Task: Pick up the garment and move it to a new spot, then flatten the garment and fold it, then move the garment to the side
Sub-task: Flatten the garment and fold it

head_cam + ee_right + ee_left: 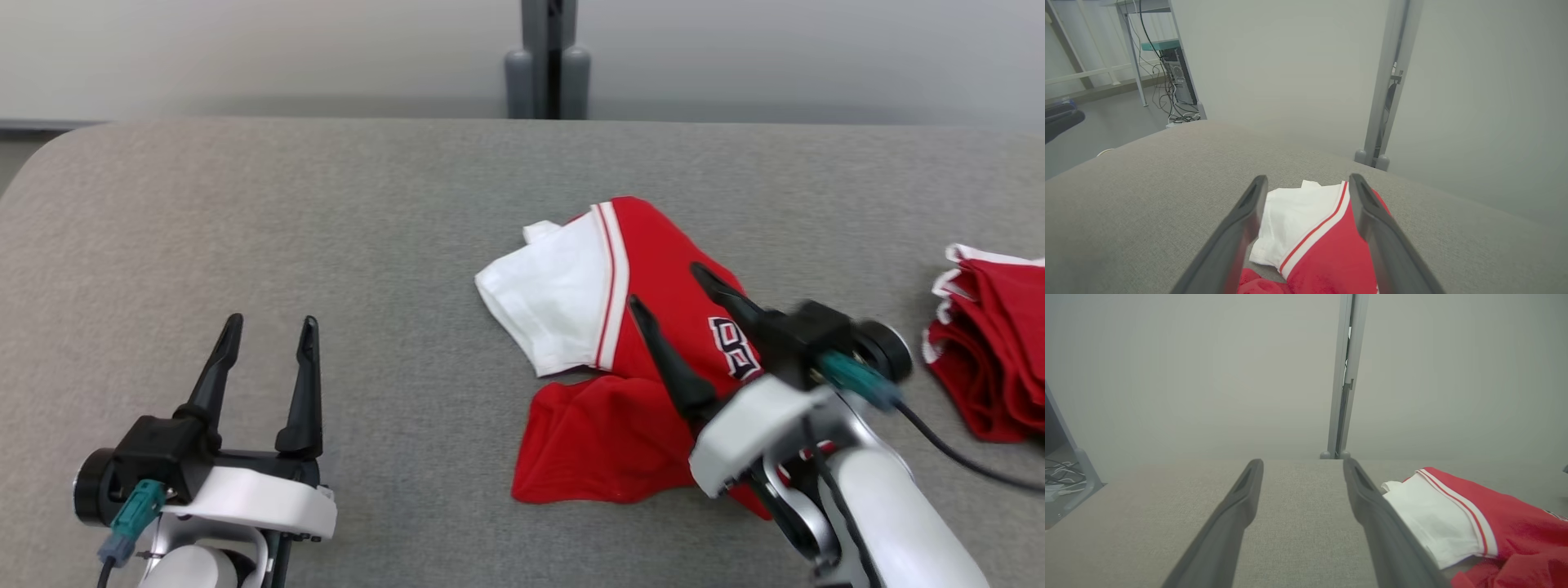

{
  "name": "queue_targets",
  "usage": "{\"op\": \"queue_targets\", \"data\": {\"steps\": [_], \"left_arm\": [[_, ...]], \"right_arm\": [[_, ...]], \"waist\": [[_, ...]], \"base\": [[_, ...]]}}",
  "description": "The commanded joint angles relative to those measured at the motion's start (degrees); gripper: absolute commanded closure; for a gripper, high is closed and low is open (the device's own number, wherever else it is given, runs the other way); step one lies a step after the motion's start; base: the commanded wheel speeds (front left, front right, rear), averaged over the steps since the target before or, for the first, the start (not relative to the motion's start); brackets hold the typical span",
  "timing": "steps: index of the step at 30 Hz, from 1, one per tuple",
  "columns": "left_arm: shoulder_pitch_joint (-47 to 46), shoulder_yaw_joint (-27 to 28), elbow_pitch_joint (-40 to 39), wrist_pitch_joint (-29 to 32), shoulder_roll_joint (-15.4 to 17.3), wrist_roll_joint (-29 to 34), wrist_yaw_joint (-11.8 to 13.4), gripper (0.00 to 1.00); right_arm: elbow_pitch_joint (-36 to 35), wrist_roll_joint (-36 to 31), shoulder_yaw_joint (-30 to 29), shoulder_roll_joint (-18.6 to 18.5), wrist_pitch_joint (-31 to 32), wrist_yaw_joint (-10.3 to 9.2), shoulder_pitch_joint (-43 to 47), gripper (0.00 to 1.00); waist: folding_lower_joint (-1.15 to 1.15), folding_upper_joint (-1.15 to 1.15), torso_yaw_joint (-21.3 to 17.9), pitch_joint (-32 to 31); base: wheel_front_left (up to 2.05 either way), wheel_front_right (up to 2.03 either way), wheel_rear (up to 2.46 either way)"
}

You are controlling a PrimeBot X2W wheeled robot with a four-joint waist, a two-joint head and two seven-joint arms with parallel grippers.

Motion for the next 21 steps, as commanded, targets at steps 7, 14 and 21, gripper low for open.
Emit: {"op": "queue_targets", "data": {"steps": [7, 14, 21], "left_arm": [[-4.0, -2.4, 4.0, -1.5, -3.2, -0.8, -2.9, 0.0], [-7.4, -4.4, 7.5, -2.4, -6.3, -0.8, -5.5, 0.0], [-9.2, -4.5, 10.2, -3.1, -7.9, -0.2, -7.0, 0.0]], "right_arm": [[15.2, 0.6, 12.7, -5.3, 7.3, 0.01, -16.7, 0.0], [29.1, 2.8, 20.4, -6.4, 9.4, 0.01, -25.3, 0.0], [40.5, 3.9, 25.9, -6.1, 9.3, 0.02, -30.5, 0.0]], "waist": [[0.0, 0.0, 8.2, 3.4], [0.0, 0.0, 13.1, 5.8], [0.0, 0.0, 14.4, 7.6]], "base": [[0.0, 0.0, 0.0], [0.0, 0.0, 0.0], [0.0, 0.0, 0.0]]}}
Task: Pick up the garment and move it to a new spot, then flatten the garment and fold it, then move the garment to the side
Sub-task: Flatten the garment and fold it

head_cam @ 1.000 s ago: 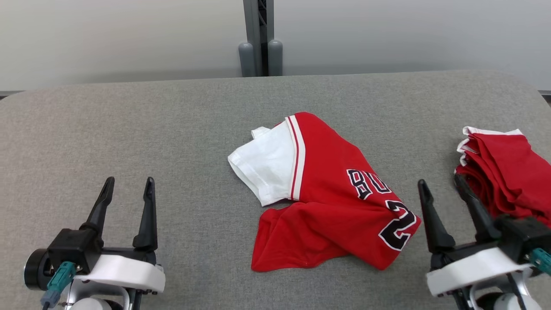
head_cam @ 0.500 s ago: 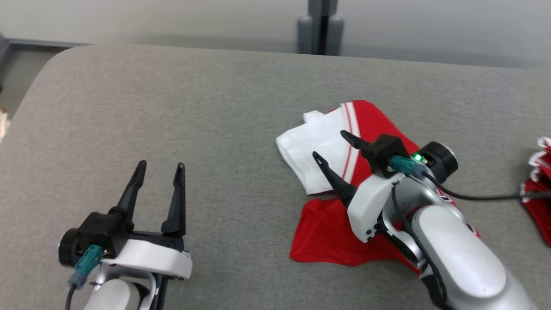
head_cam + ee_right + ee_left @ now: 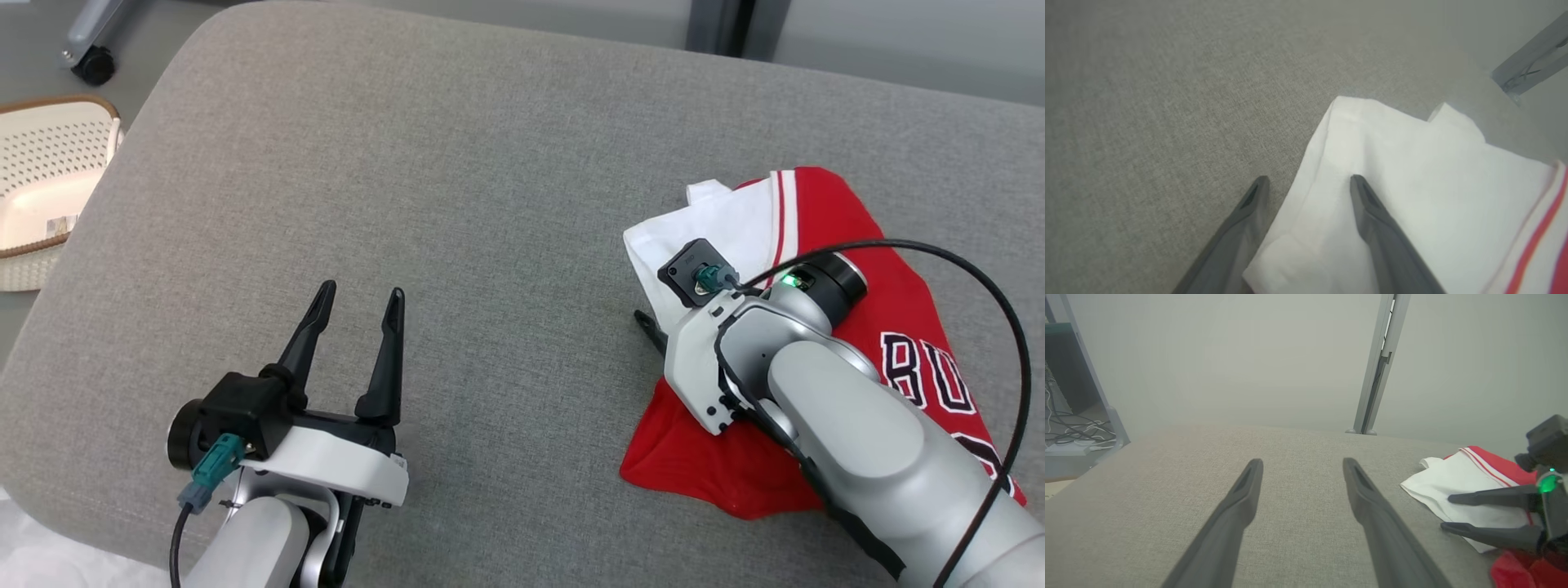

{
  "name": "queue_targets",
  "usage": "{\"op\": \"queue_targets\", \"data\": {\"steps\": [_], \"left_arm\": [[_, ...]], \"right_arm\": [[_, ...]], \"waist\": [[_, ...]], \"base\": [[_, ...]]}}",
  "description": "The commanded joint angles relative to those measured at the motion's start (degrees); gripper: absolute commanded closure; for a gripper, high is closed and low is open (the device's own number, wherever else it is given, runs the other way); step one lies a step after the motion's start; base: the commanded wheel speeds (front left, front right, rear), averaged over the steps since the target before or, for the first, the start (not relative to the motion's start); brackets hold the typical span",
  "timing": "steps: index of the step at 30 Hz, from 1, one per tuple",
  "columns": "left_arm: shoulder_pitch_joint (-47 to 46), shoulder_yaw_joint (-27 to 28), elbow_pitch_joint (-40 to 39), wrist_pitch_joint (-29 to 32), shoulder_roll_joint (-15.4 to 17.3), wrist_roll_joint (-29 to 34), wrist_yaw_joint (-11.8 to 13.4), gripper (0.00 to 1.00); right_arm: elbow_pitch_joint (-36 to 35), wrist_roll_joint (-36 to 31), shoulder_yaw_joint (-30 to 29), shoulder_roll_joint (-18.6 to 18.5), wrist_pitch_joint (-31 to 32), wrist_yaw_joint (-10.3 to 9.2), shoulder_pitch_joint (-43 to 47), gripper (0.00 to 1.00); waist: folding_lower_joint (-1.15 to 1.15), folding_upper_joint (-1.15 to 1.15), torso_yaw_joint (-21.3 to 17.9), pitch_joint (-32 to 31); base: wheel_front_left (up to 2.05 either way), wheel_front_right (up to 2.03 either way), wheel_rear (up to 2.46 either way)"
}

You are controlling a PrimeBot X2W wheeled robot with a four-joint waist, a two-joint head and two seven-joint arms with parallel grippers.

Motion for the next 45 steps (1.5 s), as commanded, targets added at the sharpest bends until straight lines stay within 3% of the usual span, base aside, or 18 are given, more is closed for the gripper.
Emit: {"op": "queue_targets", "data": {"steps": [1, 2, 4, 10, 17, 23, 31, 38, 39, 40, 41, 45], "left_arm": [[-1.2, 0.4, 0.4, -0.3, -0.1, 0.3, -0.3, 0.0], [-1.3, 0.6, 0.6, -0.4, -0.2, 0.4, -0.4, 0.0], [-1.4, 1.0, 1.0, -0.5, -0.3, 0.5, -0.6, 0.0], [-0.7, 2.4, 1.4, -0.7, 0.0, 1.2, -0.8, 0.0], [0.5, 3.5, 0.8, -0.6, 0.7, 2.0, -0.6, 0.0], [1.3, 3.9, -0.2, -0.6, 1.4, 2.4, -0.3, 0.0], [0.7, 3.7, -1.6, 0.0, 2.2, 2.7, -0.1, 0.0], [0.1, 3.5, -2.0, 0.6, 2.9, 2.8, 0.1, 0.0], [0.1, 3.5, -2.0, 0.7, 3.0, 2.7, 0.1, 0.0], [0.2, 3.4, -2.0, 0.8, 3.1, 2.7, 0.1, 0.0], [0.3, 3.5, -2.1, 0.8, 3.3, 2.7, 0.2, 0.0], [1.1, 3.8, -2.7, 1.1, 3.7, 2.7, 0.7, 0.0]], "right_arm": [[1.4, 0.5, 0.4, 0.1, -0.8, 0.0, -1.0, 0.21], [2.6, 0.8, 0.8, 0.3, -1.2, 0.0, -1.5, 0.58], [4.4, 1.5, 0.9, 0.6, -2.5, 0.0, -2.1, 1.0], [4.4, 4.6, -2.5, 2.3, -10.1, 0.0, -3.4, 1.0], [-1.9, 5.6, -9.9, 2.4, -17.7, 0.0, -2.1, 1.0], [-13.1, 3.5, -25.0, 2.1, -22.3, 0.0, 4.7, 1.0], [-26.3, -0.1, -45.4, 4.5, -20.4, 0.01, 19.6, 1.0], [-25.0, -0.6, -52.7, 5.9, -20.3, 0.0, 26.5, 1.0], [-23.9, -0.5, -53.2, 6.0, -20.6, 0.0, 26.9, 0.9], [-23.3, -0.1, -53.5, 6.0, -21.2, 0.0, 27.4, 0.62], [-22.6, 0.1, -53.8, 6.1, -21.7, 0.0, 27.7, 0.0], [-21.4, 1.3, -53.2, 6.1, -23.5, 0.0, 29.7, 0.0]], "waist": [[0.0, 0.0, 0.0, 0.5], [0.0, 0.0, -0.1, 0.6], [0.0, 0.0, -0.5, 0.7], [0.0, 0.0, -2.5, 0.2], [0.0, 0.0, -5.7, -0.8], [0.0, 0.0, -8.9, -1.2], [0.0, 0.0, -11.2, -0.3], [0.0, 0.0, -11.9, 0.2], [0.0, 0.0, -12.0, 0.1], [0.0, 0.0, -12.1, 0.0], [0.0, 0.0, -12.2, -0.1], [0.0, 0.0, -12.4, -0.9]], "base": [[0.0, 0.0, 0.0], [0.0, 0.0, 0.0], [0.0, 0.0, 0.0], [0.0, 0.0, 0.0], [0.0, 0.0, 0.0], [0.0, 0.0, 0.0], [0.0, 0.0, 0.0], [0.0, 0.0, 0.0], [0.0, 0.0, 0.0], [0.0, 0.0, 0.0], [0.0, 0.0, 0.0], [0.0, 0.0, 0.0]]}}
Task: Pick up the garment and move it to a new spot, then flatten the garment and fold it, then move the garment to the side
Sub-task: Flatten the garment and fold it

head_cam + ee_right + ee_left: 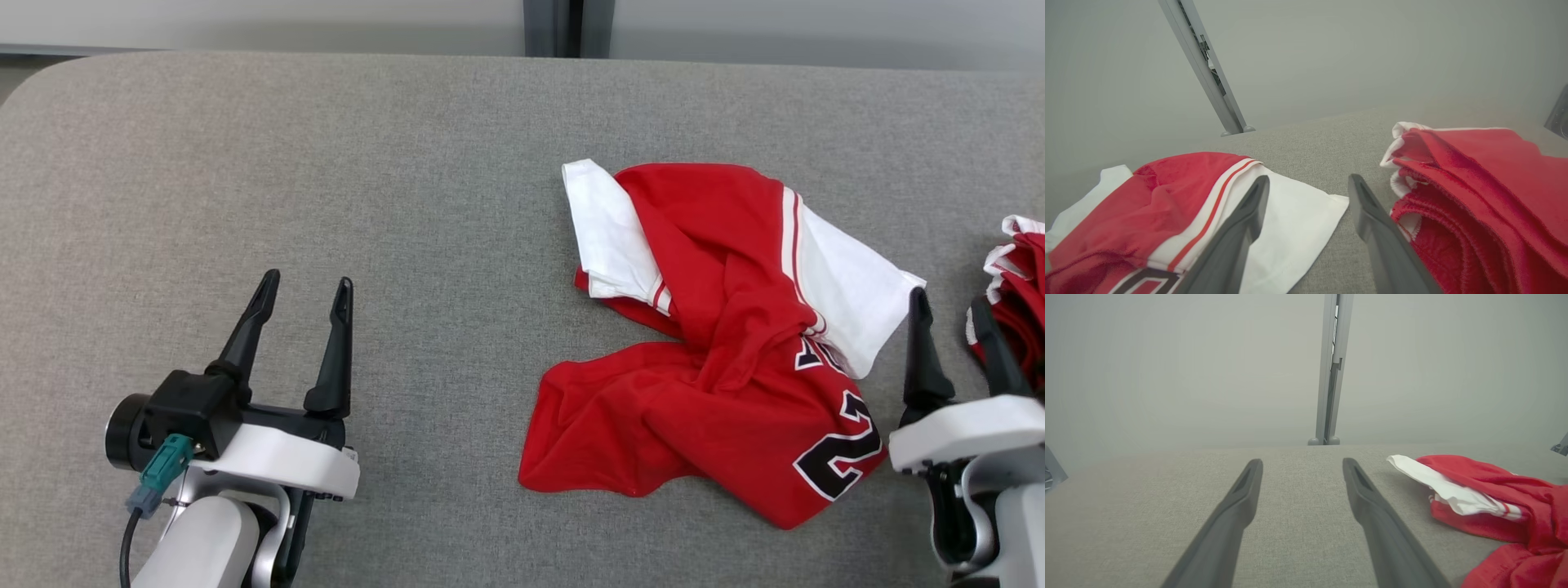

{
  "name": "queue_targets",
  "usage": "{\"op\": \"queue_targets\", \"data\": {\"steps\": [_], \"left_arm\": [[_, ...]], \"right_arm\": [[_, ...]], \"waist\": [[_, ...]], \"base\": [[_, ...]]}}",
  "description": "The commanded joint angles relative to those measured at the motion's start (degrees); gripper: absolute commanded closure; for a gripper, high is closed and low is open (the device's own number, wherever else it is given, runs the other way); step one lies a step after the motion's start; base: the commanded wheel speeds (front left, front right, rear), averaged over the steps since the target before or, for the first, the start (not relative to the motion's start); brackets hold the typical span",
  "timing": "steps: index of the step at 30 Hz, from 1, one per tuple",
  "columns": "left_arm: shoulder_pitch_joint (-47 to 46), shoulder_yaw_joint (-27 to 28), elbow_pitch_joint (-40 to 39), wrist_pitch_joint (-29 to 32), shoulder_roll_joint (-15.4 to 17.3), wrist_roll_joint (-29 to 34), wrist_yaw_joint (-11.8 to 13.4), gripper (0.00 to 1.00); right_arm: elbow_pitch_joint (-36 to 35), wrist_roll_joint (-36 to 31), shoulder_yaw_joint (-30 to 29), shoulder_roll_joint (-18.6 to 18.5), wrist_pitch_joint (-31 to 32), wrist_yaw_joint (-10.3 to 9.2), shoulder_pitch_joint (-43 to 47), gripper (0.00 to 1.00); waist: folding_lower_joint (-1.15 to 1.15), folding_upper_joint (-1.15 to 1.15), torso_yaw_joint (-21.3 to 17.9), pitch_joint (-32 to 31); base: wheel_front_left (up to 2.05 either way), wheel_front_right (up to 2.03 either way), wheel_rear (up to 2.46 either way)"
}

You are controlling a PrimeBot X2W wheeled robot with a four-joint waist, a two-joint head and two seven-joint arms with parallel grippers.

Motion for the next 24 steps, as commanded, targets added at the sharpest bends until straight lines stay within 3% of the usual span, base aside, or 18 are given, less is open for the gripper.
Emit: {"op": "queue_targets", "data": {"steps": [1, 5, 11, 15, 24], "left_arm": [[0.3, 0.4, -0.5, 0.1, 0.4, 0.2, 0.6, 0.0], [1.6, 0.9, -1.3, 0.3, 1.1, 0.0, 1.3, 0.0], [3.8, 2.3, -3.5, 0.6, 2.5, -0.2, 3.0, 0.0], [5.1, 2.9, -5.0, 0.9, 3.5, -0.1, 4.0, 0.0], [8.0, 2.5, -7.4, 2.0, 4.2, 0.5, 5.6, 0.0]], "right_arm": [[0.0, 1.1, 0.6, -0.2, -1.1, 0.02, 1.8, 0.0], [-3.5, 2.3, 1.5, -0.3, -3.5, 0.02, 5.0, 0.0], [-14.9, 1.1, 2.6, -0.2, -5.1, 0.02, 9.1, 0.0], [-22.6, -0.7, 4.3, -0.2, -3.5, 0.02, 11.2, 0.0], [-30.4, -2.5, 6.7, -0.2, 1.0, 0.02, 17.0, 0.0]], "waist": [[0.0, 0.0, -0.1, -0.6], [0.0, 0.0, -0.4, -1.8], [0.0, 0.0, -1.7, -3.4], [0.0, 0.0, -2.3, -4.6], [0.0, 0.0, -2.6, -7.2]], "base": [[0.0, 0.0, 0.0], [0.0, 0.0, 0.0], [0.0, 0.0, 0.0], [0.0, 0.0, 0.0], [0.0, 0.0, 0.0]]}}
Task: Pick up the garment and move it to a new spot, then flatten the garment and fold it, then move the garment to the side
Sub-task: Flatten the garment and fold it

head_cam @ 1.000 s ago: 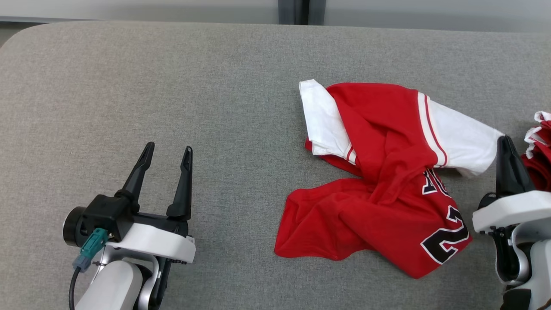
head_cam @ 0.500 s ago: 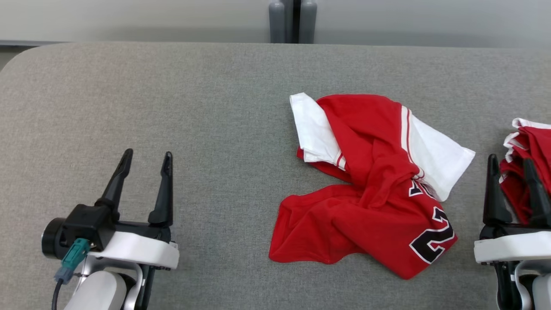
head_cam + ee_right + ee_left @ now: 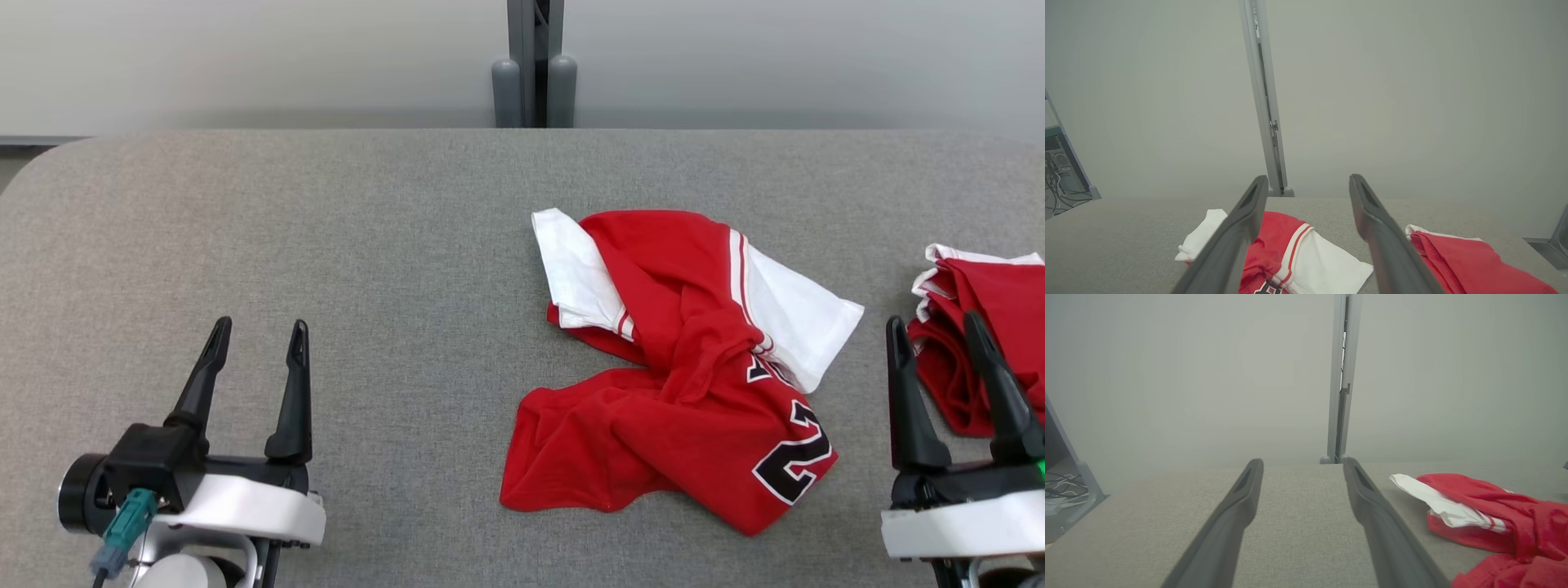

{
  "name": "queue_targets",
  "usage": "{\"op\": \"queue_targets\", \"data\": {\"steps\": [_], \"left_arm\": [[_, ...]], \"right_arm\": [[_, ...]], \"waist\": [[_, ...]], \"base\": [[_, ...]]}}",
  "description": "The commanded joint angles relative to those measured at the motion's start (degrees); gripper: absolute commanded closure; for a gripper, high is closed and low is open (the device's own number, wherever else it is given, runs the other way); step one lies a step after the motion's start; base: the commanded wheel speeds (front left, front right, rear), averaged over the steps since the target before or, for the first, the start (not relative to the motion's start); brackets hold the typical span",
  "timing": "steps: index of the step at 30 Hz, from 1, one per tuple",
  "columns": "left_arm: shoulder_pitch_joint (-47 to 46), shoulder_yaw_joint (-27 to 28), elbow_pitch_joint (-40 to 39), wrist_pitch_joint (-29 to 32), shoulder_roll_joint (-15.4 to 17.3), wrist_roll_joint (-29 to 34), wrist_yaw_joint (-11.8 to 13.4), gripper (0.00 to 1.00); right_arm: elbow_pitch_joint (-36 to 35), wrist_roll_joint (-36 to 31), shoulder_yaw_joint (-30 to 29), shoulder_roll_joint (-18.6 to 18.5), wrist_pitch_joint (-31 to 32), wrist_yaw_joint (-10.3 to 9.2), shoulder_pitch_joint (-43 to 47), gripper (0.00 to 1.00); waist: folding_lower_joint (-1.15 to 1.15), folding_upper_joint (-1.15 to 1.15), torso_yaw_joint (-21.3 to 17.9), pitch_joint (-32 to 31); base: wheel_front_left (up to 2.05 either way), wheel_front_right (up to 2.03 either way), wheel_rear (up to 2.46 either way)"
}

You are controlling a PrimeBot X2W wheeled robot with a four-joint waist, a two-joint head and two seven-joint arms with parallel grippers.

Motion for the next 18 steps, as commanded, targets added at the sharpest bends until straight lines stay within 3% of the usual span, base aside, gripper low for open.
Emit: {"op": "queue_targets", "data": {"steps": [1, 18], "left_arm": [[0.7, 0.1, -0.3, 0.0, 0.4, 0.6, 0.5, 0.0], [4.0, -1.2, -0.8, 1.7, 1.1, 0.7, 2.3, 0.0]], "right_arm": [[-0.7, 0.4, -0.3, -0.3, 0.5, 0.02, 1.1, 0.0], [0.1, 0.7, -1.9, -0.3, 5.7, 0.02, 6.1, 0.0]], "waist": [[0.0, 0.0, 0.0, -0.6], [0.0, 0.0, 0.5, -3.4]], "base": [[0.0, 0.0, 0.0], [0.0, 0.0, 0.0]]}}
